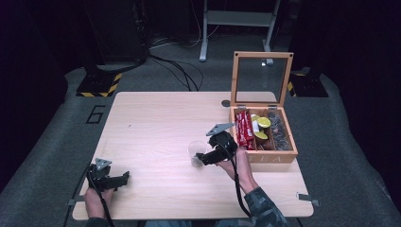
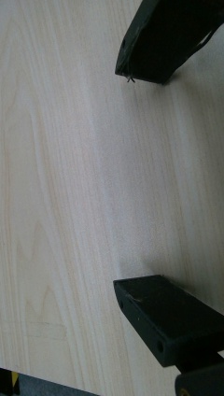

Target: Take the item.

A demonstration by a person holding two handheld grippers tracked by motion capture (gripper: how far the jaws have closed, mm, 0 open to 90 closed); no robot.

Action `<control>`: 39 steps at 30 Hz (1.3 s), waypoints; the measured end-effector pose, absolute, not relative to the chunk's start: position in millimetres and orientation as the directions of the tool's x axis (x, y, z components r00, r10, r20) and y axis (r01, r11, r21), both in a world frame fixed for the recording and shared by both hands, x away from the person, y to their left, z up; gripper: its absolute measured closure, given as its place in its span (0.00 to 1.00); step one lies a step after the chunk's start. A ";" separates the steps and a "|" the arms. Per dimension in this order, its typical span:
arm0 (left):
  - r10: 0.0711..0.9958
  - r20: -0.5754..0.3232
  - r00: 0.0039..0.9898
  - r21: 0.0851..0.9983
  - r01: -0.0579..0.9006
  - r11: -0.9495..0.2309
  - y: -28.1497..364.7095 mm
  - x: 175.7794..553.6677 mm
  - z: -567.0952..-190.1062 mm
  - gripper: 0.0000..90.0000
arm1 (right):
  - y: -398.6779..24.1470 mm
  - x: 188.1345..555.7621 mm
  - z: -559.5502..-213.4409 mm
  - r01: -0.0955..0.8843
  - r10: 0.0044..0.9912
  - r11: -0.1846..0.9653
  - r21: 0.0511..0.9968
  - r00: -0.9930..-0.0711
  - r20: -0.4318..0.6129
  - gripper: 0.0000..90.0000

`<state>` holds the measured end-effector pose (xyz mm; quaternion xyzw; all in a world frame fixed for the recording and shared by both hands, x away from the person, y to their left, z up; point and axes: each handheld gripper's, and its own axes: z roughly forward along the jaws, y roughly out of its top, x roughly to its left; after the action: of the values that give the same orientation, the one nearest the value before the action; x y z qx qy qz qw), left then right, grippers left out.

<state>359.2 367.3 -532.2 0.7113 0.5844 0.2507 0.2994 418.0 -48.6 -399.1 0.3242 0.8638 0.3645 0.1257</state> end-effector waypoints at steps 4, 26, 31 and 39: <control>0.982 0.007 0.191 0.718 0.682 -0.137 367.2 359.0 -532.1 0.01 | -55.0 411.9 -395.7 0.457 0.656 0.515 0.725 -0.754 0.009 0.14; 0.981 0.006 0.192 0.719 0.681 -0.138 367.4 359.2 -532.2 0.01 | -119.0 376.8 -386.7 0.464 0.749 0.446 0.765 -0.662 -0.035 0.09; 0.981 0.006 0.192 0.719 0.681 -0.138 367.3 359.1 -532.1 0.01 | -135.8 369.7 -389.5 0.477 0.779 0.414 0.776 -0.627 -0.031 0.09; 0.983 0.000 0.184 0.725 0.677 -0.127 366.7 359.3 -532.6 0.01 | -163.5 357.2 -398.7 0.505 0.825 0.380 0.775 -0.564 -0.037 0.08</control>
<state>359.3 366.7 -532.6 0.7071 0.5870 0.2518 0.3034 357.2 -163.5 -398.7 0.4147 0.8022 0.3718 0.2150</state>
